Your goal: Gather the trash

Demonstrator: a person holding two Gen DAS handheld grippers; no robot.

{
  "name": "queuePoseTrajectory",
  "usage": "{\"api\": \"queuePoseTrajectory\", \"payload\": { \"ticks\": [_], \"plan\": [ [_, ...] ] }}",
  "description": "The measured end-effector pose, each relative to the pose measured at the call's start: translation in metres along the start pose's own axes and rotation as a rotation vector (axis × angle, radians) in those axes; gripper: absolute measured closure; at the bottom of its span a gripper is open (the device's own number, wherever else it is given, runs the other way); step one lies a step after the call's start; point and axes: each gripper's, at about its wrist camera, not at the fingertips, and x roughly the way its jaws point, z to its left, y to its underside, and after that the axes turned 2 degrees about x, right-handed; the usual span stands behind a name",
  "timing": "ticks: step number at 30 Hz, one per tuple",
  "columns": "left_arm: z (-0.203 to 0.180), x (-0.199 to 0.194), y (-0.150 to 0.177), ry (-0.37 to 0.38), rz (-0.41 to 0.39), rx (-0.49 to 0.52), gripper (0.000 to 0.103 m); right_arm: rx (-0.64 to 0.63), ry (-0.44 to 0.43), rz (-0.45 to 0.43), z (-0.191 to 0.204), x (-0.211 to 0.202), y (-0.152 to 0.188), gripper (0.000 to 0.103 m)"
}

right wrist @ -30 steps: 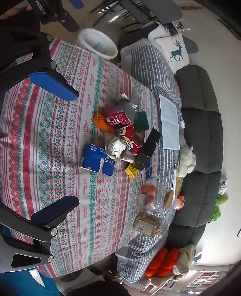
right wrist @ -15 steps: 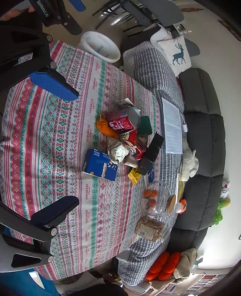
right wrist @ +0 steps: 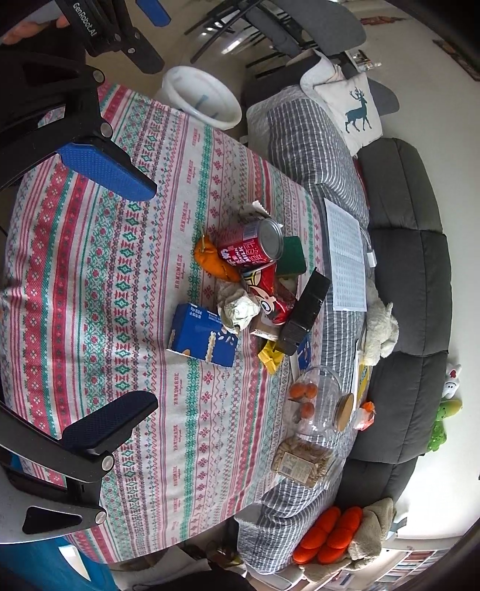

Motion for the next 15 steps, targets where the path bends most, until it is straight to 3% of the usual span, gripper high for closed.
{"api": "queuePoseTrajectory", "payload": {
  "ticks": [15],
  "plan": [
    [0.0008, 0.0005, 0.0011, -0.001, 0.002, 0.001, 0.001, 0.008, -0.016, 0.008, 0.0009, 0.0003, -0.001, 0.0]
  ]
}}
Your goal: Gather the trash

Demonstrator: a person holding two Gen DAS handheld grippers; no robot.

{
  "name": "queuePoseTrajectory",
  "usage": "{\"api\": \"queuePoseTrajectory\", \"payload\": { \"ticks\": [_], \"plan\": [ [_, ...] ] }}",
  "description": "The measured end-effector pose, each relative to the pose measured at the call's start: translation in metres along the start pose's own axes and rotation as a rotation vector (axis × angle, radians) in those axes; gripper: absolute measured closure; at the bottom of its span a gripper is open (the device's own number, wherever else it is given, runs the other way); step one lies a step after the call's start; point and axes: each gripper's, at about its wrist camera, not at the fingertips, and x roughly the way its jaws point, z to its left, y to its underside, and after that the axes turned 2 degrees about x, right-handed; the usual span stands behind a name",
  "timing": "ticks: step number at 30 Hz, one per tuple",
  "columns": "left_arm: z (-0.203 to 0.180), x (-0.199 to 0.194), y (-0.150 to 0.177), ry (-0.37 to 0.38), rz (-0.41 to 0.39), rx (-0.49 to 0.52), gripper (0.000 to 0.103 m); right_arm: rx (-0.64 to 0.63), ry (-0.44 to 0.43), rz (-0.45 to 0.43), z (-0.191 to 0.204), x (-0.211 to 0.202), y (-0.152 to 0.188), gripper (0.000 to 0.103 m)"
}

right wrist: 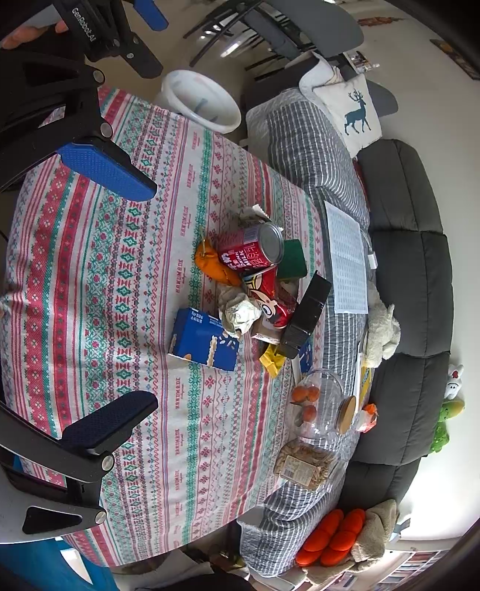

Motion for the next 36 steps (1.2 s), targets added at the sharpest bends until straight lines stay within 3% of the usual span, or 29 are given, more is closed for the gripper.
{"api": "queuePoseTrajectory", "payload": {
  "ticks": [36],
  "plan": [
    [0.0012, 0.001, 0.0009, 0.002, 0.005, -0.001, 0.001, 0.003, -0.002, 0.004, 0.0004, 0.0012, 0.0038, 0.0]
  ]
}}
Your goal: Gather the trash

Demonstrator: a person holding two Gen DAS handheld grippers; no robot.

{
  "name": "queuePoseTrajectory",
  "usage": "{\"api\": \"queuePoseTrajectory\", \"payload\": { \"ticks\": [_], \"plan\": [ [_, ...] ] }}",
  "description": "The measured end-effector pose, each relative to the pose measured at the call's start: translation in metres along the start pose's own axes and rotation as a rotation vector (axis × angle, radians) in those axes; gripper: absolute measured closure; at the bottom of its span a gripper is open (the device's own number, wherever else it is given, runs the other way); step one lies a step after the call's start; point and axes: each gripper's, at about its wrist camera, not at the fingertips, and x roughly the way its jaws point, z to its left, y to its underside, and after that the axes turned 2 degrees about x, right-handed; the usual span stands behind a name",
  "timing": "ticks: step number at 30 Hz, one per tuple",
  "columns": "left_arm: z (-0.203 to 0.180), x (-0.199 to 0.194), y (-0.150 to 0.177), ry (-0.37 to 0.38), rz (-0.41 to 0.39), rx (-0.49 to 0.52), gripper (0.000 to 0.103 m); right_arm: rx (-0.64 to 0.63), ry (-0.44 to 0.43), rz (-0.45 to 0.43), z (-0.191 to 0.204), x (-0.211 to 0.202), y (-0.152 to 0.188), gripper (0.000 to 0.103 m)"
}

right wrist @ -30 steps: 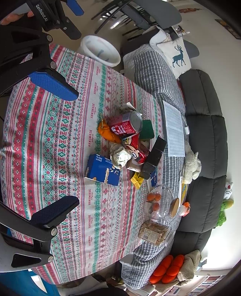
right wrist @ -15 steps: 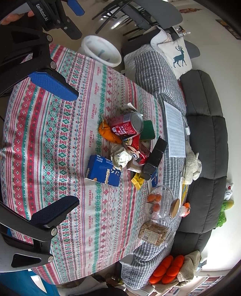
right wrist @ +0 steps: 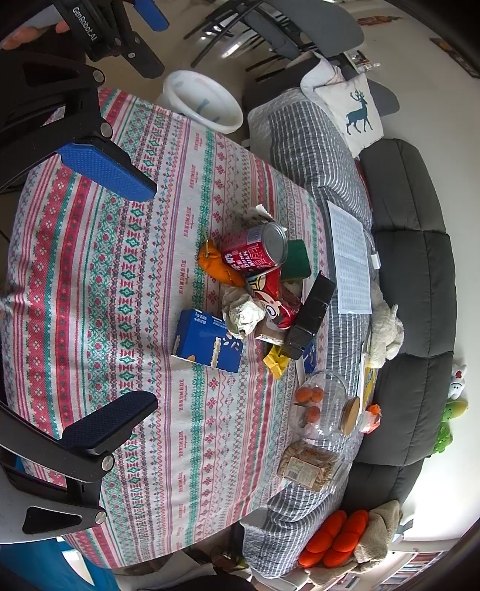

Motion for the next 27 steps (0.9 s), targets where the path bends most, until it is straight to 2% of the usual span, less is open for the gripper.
{"api": "queuePoseTrajectory", "payload": {
  "ticks": [11, 16, 23, 27],
  "plan": [
    [-0.004, 0.0, -0.004, -0.005, -0.002, 0.0, 0.001, 0.014, -0.015, 0.004, -0.007, -0.005, -0.008, 0.0],
    [-0.011, 0.003, -0.014, -0.009, 0.001, 0.044, 0.001, 0.003, -0.029, 0.054, -0.014, -0.002, -0.019, 0.0],
    [-0.039, 0.013, -0.044, 0.074, 0.027, 0.178, 0.001, 0.024, -0.005, 0.113, -0.04, 0.005, -0.055, 0.0],
    [-0.059, 0.037, -0.072, 0.133, 0.081, 0.215, 0.001, 0.043, -0.012, 0.189, -0.058, 0.024, -0.08, 0.0]
  ]
}}
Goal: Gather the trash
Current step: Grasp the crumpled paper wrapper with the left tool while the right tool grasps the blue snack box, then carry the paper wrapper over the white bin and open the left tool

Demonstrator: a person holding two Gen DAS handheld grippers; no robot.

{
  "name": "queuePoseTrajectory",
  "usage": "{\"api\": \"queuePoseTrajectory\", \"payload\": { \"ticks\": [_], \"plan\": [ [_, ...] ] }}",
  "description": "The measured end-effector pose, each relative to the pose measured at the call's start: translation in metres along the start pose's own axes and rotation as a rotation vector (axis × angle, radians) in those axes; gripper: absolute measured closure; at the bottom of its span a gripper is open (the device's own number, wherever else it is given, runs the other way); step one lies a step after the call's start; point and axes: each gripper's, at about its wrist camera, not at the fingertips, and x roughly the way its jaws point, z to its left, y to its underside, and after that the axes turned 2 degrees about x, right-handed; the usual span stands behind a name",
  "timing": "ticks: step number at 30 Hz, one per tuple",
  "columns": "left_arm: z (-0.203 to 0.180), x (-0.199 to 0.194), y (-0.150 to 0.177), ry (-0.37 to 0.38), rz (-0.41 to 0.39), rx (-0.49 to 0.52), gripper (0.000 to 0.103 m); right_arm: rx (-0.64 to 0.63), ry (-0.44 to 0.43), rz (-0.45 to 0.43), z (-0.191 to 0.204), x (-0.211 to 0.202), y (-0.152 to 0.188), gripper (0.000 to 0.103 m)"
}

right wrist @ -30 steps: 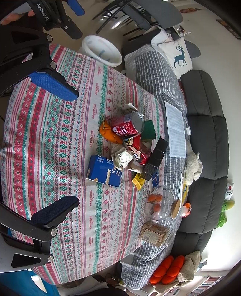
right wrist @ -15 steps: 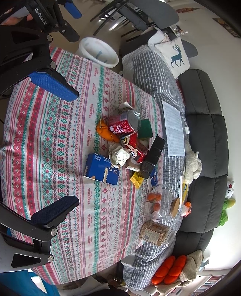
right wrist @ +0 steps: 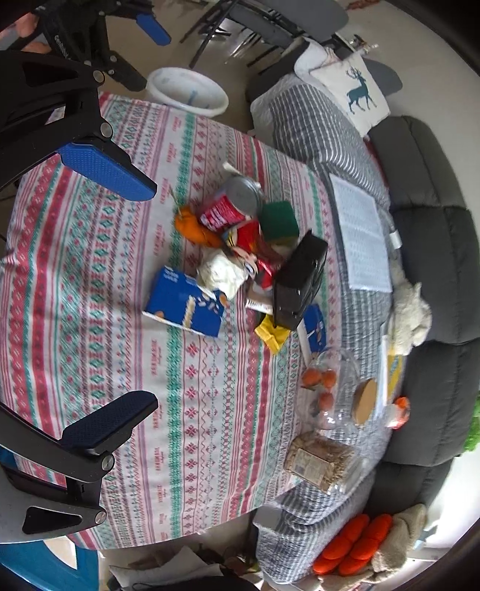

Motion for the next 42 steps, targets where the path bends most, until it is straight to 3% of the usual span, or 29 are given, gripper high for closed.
{"api": "queuePoseTrajectory", "payload": {
  "ticks": [4, 8, 10, 13, 18, 21, 23, 26, 31, 35, 42],
  "plan": [
    [-0.009, 0.031, -0.026, 0.028, -0.005, 0.033, 0.001, 0.033, -0.001, 0.04, -0.019, 0.02, -0.021, 0.0],
    [-0.015, 0.074, -0.037, 0.028, 0.01, 0.088, 0.02, 0.091, 0.024, 0.073, -0.044, 0.053, -0.023, 0.0],
    [-0.019, 0.091, -0.042, 0.036, 0.031, 0.115, 0.024, 0.087, 0.025, 0.121, -0.051, 0.066, -0.026, 0.001],
    [-0.025, 0.102, -0.051, 0.054, 0.013, 0.127, 0.024, 0.094, 0.005, 0.124, -0.06, 0.074, -0.032, 0.001],
    [-0.03, 0.123, -0.062, 0.074, 0.022, 0.125, 0.044, 0.104, -0.06, 0.165, -0.063, 0.091, -0.037, 0.001],
    [-0.028, 0.134, -0.065, 0.094, 0.042, 0.095, 0.062, 0.102, -0.069, 0.205, -0.057, 0.104, -0.036, 0.001],
    [-0.029, 0.137, -0.066, 0.105, 0.046, 0.091, 0.081, 0.104, -0.077, 0.23, -0.053, 0.113, -0.035, 0.002],
    [-0.029, 0.14, -0.067, 0.087, 0.048, 0.096, 0.089, 0.092, -0.084, 0.274, -0.043, 0.129, -0.029, 0.006],
    [-0.018, 0.128, -0.069, 0.104, 0.049, 0.048, 0.091, 0.068, -0.113, 0.337, -0.018, 0.152, -0.022, 0.012],
    [-0.006, 0.116, -0.064, 0.133, 0.052, 0.005, 0.092, 0.022, -0.069, 0.379, -0.002, 0.168, -0.017, 0.035],
    [0.026, 0.088, -0.043, 0.158, 0.053, -0.067, 0.092, 0.033, -0.044, 0.343, -0.005, 0.156, -0.018, 0.04]
  ]
}}
